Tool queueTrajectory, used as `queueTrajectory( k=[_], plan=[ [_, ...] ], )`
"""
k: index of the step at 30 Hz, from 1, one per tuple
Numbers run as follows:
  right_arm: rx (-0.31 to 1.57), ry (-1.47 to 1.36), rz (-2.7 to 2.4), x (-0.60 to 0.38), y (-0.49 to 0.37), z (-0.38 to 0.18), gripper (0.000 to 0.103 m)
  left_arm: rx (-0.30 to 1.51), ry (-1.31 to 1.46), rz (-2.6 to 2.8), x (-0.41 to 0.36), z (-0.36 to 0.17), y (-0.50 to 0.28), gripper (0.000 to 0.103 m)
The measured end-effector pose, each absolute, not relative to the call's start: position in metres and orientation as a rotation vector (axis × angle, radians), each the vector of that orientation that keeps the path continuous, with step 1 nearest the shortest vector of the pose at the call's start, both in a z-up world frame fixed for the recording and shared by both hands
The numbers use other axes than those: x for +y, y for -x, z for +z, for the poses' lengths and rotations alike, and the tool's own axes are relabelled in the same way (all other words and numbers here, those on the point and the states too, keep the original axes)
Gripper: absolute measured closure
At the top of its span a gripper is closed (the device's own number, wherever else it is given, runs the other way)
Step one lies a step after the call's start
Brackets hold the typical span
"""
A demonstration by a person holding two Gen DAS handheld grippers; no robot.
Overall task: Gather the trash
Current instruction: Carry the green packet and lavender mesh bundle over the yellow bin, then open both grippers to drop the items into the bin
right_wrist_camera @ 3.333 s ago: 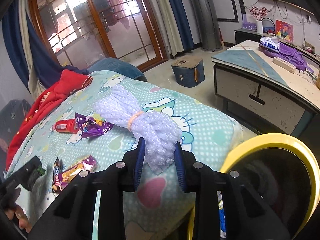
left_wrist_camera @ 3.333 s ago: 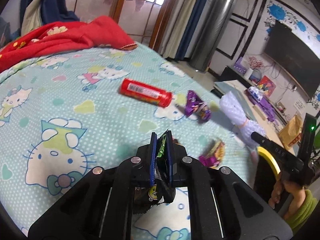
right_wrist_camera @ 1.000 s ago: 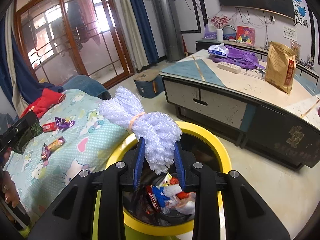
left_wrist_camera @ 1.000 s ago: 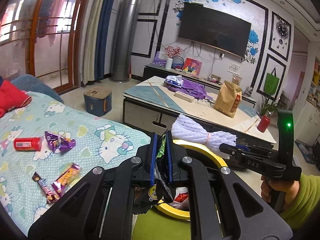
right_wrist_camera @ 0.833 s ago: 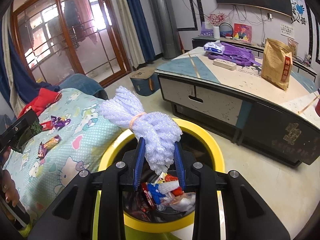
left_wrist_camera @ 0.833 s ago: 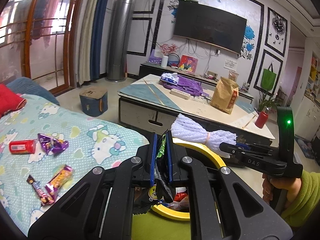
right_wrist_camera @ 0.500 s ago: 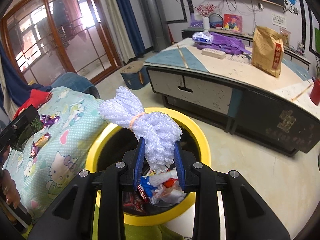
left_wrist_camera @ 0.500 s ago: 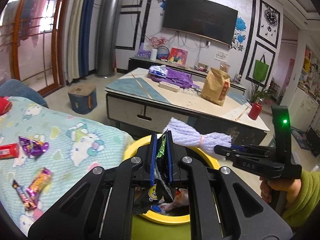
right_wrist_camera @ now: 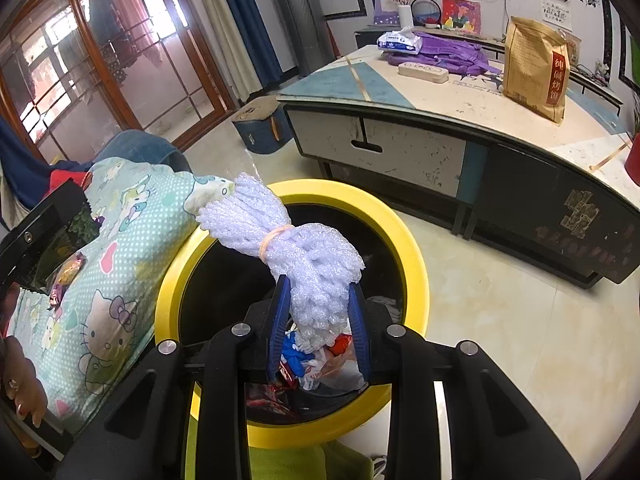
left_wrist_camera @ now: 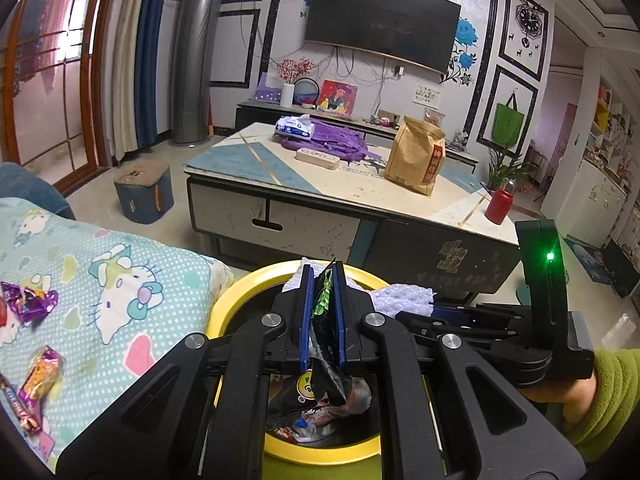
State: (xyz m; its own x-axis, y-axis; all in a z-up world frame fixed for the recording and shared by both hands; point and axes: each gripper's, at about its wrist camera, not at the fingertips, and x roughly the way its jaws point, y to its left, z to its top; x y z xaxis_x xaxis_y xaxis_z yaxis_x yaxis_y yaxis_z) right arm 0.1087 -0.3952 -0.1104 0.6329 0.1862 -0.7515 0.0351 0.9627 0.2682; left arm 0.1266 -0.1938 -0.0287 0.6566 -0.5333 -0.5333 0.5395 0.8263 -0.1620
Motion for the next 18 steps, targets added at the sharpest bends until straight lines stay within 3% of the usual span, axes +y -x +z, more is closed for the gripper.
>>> queueTrajectory(
  k=[15, 18],
  plan=[
    [0.898, -0.301, 0.08, -0.4, -0.113, -0.117, 0.067, 0.654, 0.009, -0.607, -0.199, -0.044, -0.138, 0.096],
    [0.899, -0.308, 0.075, -0.4, -0.113, -0.116, 0.065, 0.671, 0.018, -0.6, -0.197, -0.045, -0.142, 0.083]
  ],
)
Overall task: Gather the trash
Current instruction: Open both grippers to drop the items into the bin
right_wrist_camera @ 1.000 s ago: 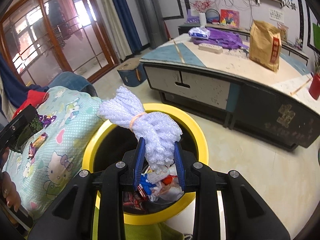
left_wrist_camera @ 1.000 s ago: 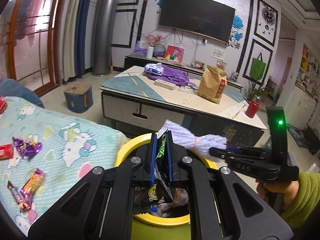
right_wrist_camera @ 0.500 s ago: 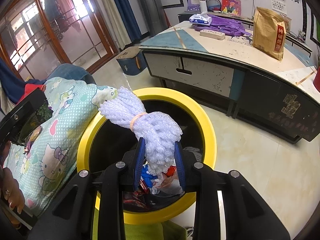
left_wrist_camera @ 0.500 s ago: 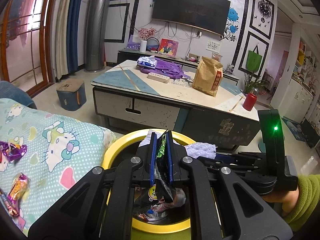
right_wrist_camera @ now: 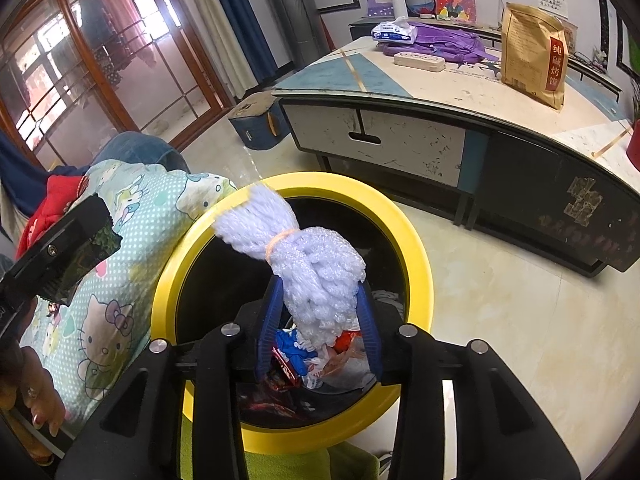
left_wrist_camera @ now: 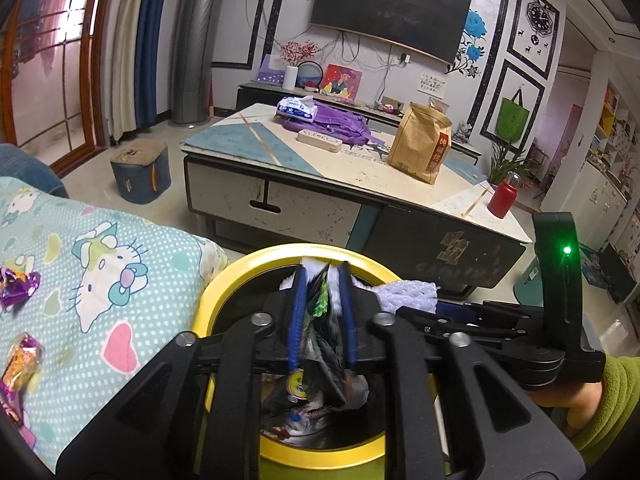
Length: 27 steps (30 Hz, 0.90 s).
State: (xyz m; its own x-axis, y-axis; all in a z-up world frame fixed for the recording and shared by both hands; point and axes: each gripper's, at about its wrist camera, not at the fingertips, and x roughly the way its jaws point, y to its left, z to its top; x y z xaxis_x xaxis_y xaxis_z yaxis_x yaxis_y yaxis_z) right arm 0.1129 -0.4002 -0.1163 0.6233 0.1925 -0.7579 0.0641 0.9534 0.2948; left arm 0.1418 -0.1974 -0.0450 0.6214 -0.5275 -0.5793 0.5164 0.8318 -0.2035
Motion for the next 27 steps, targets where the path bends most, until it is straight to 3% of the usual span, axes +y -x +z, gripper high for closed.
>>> queueTrajectory(
  k=[1, 3, 5, 12, 27],
  plan=[
    [0.897, -0.308, 0.073, -0.4, -0.113, -0.116, 0.063, 0.678, 0.021, -0.594, -0.197, -0.045, -0.143, 0.078],
    [0.891, -0.31, 0.07, -0.4, -0.112, -0.114, 0.061, 0.694, 0.033, -0.59, -0.195, -0.045, -0.145, 0.058],
    [0.885, -0.311, 0.067, -0.401, -0.111, -0.113, 0.059, 0.699, 0.037, -0.582, -0.194, -0.044, -0.145, 0.052],
    [0.865, -0.301, 0.063, -0.4, -0.11, -0.109, 0.053, 0.717, 0.052, -0.554, -0.188, -0.043, -0.145, 0.013],
    [0.773, -0.275, 0.148, -0.383, -0.102, -0.091, 0.041, 0.698, 0.068, -0.468, -0.16, -0.032, -0.137, 0.011]
  ],
)
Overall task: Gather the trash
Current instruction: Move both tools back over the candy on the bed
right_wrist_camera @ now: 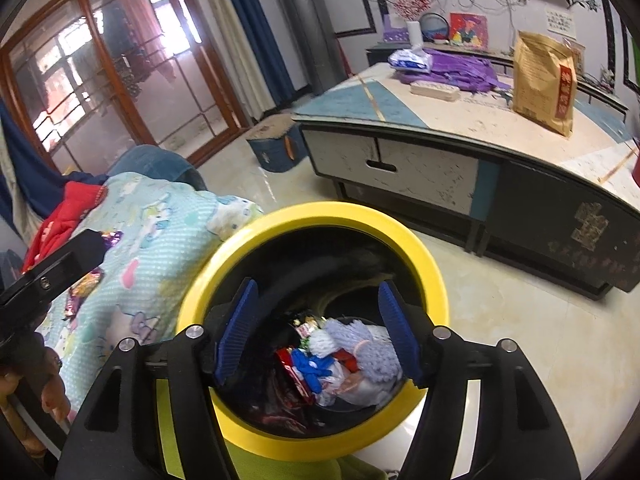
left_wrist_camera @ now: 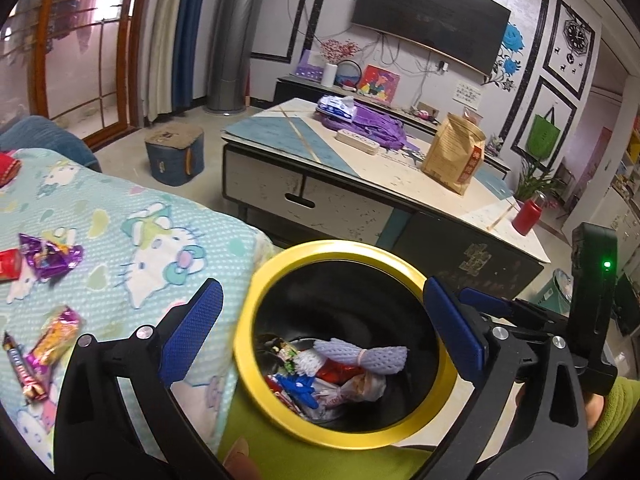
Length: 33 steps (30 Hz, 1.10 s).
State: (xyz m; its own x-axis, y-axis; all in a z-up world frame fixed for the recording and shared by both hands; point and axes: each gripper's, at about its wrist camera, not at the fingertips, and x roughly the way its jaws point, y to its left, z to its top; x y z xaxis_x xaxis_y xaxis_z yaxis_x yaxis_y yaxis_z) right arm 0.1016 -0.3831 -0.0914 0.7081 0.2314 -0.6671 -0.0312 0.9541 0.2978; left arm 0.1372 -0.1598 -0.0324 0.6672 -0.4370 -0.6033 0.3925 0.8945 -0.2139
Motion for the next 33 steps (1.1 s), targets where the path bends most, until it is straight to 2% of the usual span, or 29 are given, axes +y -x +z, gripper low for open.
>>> queueTrajectory(
  k=[16, 33],
  plan=[
    [0.648, -0.171, 0.266, -0.335, -0.087, -0.059, 0.038, 0.609, 0.086, -0.277, -0.089, -0.012, -0.119, 0.011],
    [0.638, -0.102, 0.392, -0.269, -0.101, -0.04, 0.035, 0.573, 0.137, -0.113, -0.02, -0.004, -0.108, 0.011]
  ],
)
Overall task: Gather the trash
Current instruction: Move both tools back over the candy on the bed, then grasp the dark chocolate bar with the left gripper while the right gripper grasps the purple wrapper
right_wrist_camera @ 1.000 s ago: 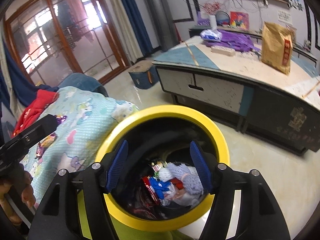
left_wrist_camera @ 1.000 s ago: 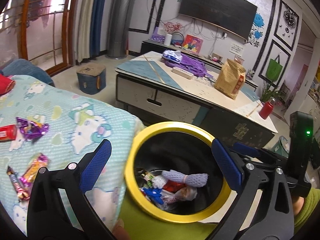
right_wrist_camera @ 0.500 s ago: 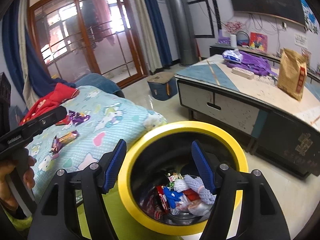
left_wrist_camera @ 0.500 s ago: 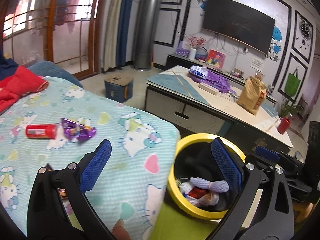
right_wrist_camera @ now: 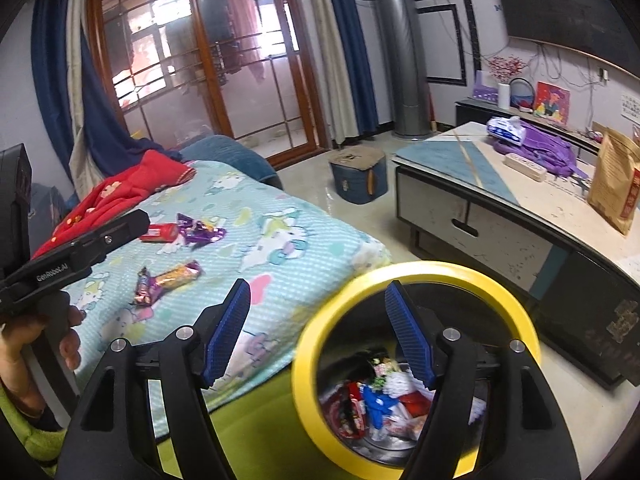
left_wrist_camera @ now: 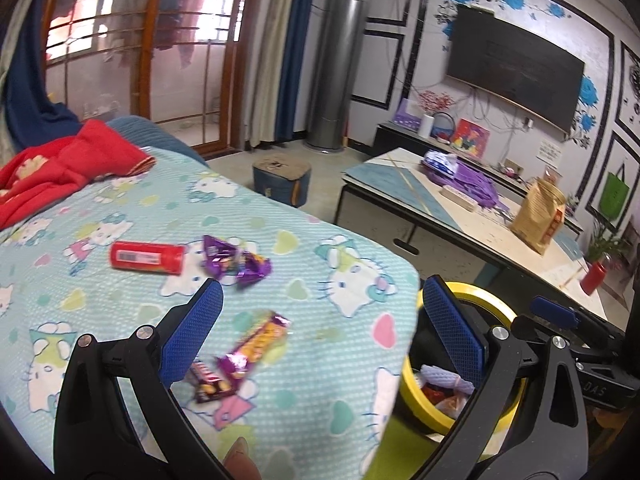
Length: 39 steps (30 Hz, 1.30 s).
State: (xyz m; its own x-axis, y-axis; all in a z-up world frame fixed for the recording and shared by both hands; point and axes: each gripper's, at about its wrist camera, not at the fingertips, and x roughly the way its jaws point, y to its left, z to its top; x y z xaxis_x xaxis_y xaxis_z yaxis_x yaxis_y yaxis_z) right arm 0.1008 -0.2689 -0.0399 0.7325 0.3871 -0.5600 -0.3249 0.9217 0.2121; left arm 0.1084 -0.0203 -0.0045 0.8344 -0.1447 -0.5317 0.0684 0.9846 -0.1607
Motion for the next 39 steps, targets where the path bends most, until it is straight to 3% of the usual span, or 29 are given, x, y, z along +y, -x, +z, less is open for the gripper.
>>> queueTrajectory(
  k=[25, 29, 39],
  plan=[
    [0.691, -0.04, 0.574, -0.157, -0.169, -0.029, 0.033, 0.679, 0.324, 0.065, 0.086, -0.036, -0.11, 0.012],
    [0.742, -0.047, 0.63, -0.136, -0.193, -0.034, 0.033, 0.718, 0.386, 0.062, 0.098, -0.052, -0.114, 0.024],
    [0.856, -0.011, 0.718, -0.097, -0.244, -0.053, 0.033, 0.79, 0.472, -0.017, 0.094, -0.078, -0.12, 0.064]
  ],
)
